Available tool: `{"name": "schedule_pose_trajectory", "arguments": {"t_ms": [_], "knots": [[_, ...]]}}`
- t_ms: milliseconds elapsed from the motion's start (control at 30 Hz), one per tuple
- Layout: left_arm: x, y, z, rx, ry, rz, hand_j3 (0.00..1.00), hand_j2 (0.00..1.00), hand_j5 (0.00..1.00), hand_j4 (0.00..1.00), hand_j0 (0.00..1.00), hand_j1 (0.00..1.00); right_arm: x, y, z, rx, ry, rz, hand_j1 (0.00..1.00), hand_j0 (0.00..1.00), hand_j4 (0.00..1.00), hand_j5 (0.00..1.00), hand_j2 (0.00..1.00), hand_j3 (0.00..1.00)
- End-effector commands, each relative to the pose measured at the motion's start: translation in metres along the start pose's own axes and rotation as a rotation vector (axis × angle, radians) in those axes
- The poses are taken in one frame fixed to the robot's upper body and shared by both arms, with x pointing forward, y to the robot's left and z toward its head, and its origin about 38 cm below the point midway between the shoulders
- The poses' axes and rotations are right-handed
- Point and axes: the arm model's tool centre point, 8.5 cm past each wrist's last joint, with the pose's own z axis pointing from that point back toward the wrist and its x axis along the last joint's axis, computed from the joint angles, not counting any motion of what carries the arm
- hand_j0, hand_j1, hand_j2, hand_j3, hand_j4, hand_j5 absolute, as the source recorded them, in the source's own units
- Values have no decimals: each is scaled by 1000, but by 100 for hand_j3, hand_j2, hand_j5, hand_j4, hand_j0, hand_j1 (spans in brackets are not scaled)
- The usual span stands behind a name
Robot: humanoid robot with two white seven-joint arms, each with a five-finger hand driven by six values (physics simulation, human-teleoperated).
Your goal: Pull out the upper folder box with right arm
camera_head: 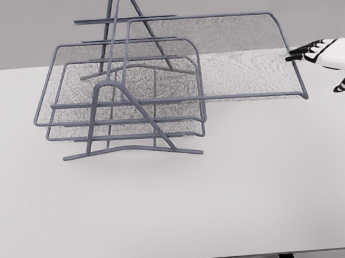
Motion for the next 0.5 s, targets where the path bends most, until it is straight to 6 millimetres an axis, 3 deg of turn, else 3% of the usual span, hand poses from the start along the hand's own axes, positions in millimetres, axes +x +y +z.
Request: {"name": "schedule_pose_trajectory", "arguments": {"t_ms": [0, 100, 200, 267, 400, 467], "knots": [[0, 0, 0, 1, 1, 0, 100, 100, 100, 100, 100, 100, -15, 0, 17, 41, 81, 55, 100, 100, 100, 100, 100, 100], [0, 0, 0, -2, -2, 0, 100, 100, 100, 100, 100, 100, -16, -6, 33, -35, 52, -25, 100, 100, 100, 100, 100, 100], [2, -2, 0, -7, -8, -3, 100, 100, 100, 100, 100, 100, 22, -37, 28, -152, -110, -40, 100, 100, 100, 100, 100, 100], [1, -1, 0, -4, -4, -1, 100, 100, 100, 100, 100, 100, 16, -43, 47, -141, -91, -36, 100, 100, 100, 100, 100, 100], [2, -2, 0, -5, -9, 1, 100, 100, 100, 100, 100, 100, 51, -74, 64, -177, -202, 19, 100, 100, 100, 100, 100, 100], [2, -2, 0, -5, -9, 1, 100, 100, 100, 100, 100, 100, 59, -70, 58, -175, -232, 14, 100, 100, 100, 100, 100, 100]]}}
